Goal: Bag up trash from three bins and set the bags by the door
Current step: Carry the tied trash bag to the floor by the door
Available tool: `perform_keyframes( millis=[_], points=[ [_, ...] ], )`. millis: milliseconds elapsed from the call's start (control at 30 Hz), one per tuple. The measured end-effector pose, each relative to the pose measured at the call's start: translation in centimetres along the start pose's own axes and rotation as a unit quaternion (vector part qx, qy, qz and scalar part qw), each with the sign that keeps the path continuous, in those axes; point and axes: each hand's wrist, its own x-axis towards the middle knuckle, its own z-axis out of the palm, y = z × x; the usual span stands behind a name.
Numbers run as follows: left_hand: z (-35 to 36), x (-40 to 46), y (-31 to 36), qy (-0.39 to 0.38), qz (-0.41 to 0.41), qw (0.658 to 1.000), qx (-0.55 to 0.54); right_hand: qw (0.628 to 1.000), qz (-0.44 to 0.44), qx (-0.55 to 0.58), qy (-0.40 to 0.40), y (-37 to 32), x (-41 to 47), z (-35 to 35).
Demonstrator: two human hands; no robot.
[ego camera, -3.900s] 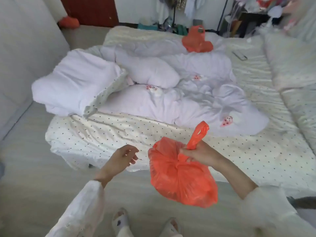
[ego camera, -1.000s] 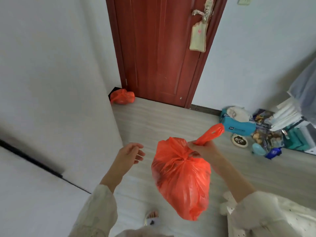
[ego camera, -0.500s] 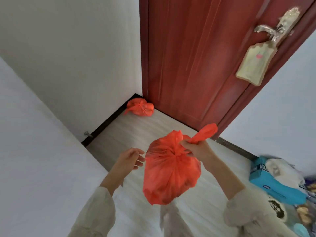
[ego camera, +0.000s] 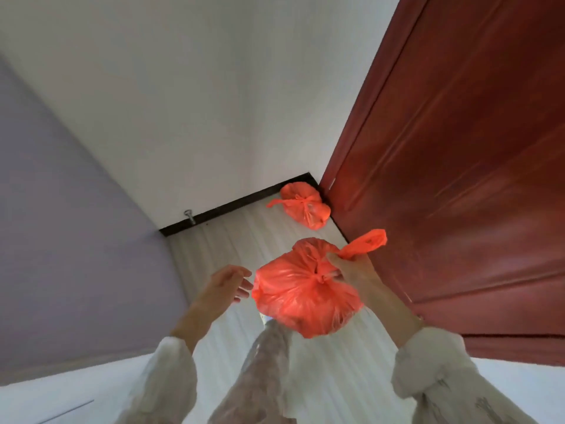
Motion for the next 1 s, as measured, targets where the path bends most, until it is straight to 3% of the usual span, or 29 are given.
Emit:
perform_keyframes(
  millis=[167, 233, 300, 400, 633, 833, 1000],
  points=[
    [1.0, 9.6, 1.3, 0.045, -0.041, 0.998, -0.029, 0.980, 0.001, -0.192, -0.045, -2.1, 11.5, 2.2],
    [1.4, 14.4, 1.8, 0.048, -0.053, 0.997, -0.023, 0.974, 0.015, -0.215, -0.074, -3.0, 16.4, 3.5],
    [1.5, 19.1, 2.0, 0.046, -0.054, 0.997, -0.002, 0.982, 0.015, -0.171, -0.078, -3.6, 21.1, 5.5],
    [1.2, 25.7, 1.9, 0.048, -0.044, 0.998, 0.022, 0.991, 0.107, -0.010, -0.079, -4.1, 27.3, 9.0],
    [1.1, 39.9, -2.6, 0.090, -0.062, 0.994, 0.025, 0.945, 0.266, 0.170, -0.080, -0.1, 43.0, 17.0],
    [2.2, 49.8, -9.4, 0.122, -0.090, 0.988, 0.022, 0.907, 0.330, 0.238, -0.109, 6.0, 54.5, 22.7],
    [3.6, 52.7, -13.8, 0.136, -0.135, 0.981, 0.002, 0.872, 0.343, 0.339, -0.086, 7.2, 62.1, 25.7]
  ],
)
